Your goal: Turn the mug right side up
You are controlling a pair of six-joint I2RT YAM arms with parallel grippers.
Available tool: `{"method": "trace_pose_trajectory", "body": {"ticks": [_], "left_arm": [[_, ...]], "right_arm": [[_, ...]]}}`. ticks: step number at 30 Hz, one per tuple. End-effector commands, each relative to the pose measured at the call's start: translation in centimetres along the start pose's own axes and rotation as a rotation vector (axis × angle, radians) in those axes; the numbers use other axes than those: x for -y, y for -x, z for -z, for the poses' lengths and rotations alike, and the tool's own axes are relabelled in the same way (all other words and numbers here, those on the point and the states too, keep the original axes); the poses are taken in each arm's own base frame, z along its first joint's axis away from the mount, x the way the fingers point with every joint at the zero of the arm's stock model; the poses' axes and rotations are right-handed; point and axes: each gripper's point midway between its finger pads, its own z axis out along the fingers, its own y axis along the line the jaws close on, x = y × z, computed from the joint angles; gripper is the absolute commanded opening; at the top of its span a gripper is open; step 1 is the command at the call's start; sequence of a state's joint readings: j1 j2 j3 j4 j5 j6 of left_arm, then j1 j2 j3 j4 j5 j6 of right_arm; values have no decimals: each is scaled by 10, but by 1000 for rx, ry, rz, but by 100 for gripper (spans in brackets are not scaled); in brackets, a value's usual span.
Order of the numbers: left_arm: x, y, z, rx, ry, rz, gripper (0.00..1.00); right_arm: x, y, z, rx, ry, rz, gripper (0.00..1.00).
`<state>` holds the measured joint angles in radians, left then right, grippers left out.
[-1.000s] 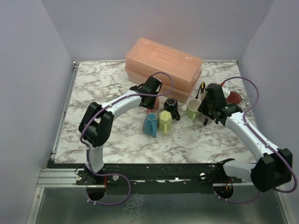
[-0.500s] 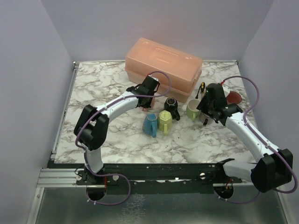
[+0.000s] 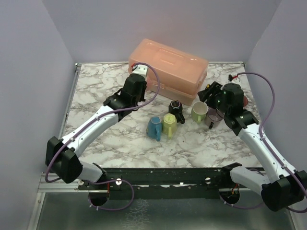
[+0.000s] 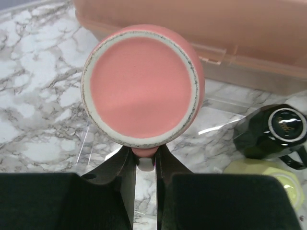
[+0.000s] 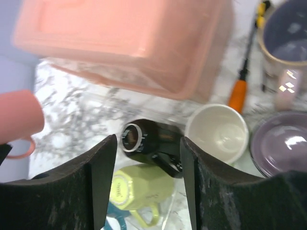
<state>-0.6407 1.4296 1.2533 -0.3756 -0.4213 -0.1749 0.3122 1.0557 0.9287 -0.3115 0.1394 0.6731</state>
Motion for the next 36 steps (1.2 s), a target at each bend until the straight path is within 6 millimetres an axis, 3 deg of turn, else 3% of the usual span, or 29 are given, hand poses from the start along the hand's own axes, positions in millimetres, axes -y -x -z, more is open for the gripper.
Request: {"method": "trace_pose_trajectory", "body": {"ticks": [1, 5, 11, 15, 23, 28, 36], "left_arm": [[27, 88, 49, 315, -241, 82, 0], [64, 129, 96, 469, -524, 88, 0], [99, 173, 157, 609, -828, 115, 0], [108, 196, 192, 693, -970, 174, 0], [108, 234, 251, 835, -1142, 248, 0], [120, 236, 268, 825, -1283, 251, 0], [127, 237, 279, 825, -1382, 262, 0]], "right_arm": [[-78, 25, 24, 44, 401, 68, 61], [-138, 39, 69, 118, 784, 76, 63], [-181, 53, 114, 139, 1092, 52, 66], [-193, 59, 132, 149, 1191, 60, 66], [-207, 71, 156, 188, 1293, 94, 66], [-219, 79, 176, 196, 1406, 103, 66], [-229, 87, 199, 203, 1537, 86, 66]]}}
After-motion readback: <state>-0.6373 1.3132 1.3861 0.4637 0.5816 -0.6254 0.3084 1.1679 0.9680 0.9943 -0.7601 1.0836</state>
